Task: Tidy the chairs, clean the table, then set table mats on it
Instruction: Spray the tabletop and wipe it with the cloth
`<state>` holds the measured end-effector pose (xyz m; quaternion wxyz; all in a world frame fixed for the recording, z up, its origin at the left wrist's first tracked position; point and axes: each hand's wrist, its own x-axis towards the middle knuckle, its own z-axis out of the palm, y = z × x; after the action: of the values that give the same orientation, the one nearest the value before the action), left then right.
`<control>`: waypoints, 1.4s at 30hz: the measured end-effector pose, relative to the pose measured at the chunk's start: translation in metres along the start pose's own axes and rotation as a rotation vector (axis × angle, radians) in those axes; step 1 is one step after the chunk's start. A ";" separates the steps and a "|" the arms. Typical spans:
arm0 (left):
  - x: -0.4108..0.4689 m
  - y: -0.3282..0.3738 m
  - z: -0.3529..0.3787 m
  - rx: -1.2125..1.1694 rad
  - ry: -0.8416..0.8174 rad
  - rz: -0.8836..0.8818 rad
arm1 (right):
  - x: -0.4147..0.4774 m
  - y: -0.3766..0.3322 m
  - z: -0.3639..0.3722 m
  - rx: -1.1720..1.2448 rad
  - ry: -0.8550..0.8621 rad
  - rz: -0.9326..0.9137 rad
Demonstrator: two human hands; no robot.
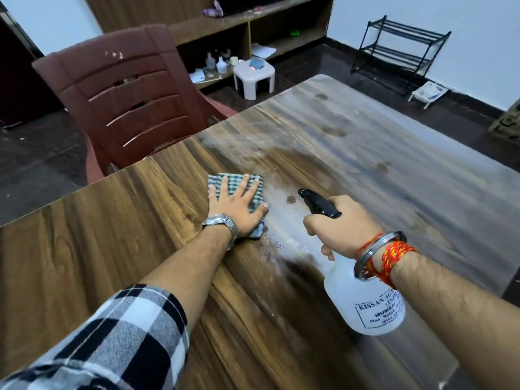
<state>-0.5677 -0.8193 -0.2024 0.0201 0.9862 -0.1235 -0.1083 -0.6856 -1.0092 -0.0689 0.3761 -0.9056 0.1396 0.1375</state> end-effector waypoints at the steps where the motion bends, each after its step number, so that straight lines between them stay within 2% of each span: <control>1: -0.012 0.011 0.003 0.002 -0.004 0.024 | -0.009 0.006 -0.003 0.009 -0.005 0.004; 9: -0.121 0.121 0.025 -0.014 -0.029 0.247 | -0.092 0.064 -0.019 0.085 0.031 0.048; 16: -0.207 0.188 0.043 -0.044 -0.044 0.295 | -0.152 0.111 -0.024 0.104 0.071 0.129; 23: -0.266 0.224 0.056 -0.027 -0.061 0.305 | -0.193 0.137 -0.020 0.086 0.133 0.159; 26: -0.286 0.225 0.062 -0.030 -0.075 0.335 | -0.205 0.141 -0.016 0.081 0.120 0.153; 29: -0.314 0.213 0.065 -0.059 -0.069 0.295 | -0.215 0.136 -0.005 0.055 0.120 0.124; 33: -0.343 0.189 0.067 -0.121 -0.060 0.194 | -0.223 0.122 0.017 -0.005 0.136 0.076; 37: -0.368 0.157 0.071 -0.159 -0.020 0.067 | -0.227 0.095 0.034 0.053 0.167 0.043; 42: -0.412 0.105 0.080 -0.179 0.011 -0.128 | -0.236 0.064 0.056 0.030 0.013 -0.003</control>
<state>-1.0004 -0.8199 -0.1872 0.1017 0.9869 -0.0498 -0.1147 -0.9344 -0.9769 -0.0643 0.3890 -0.9009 0.1426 0.1290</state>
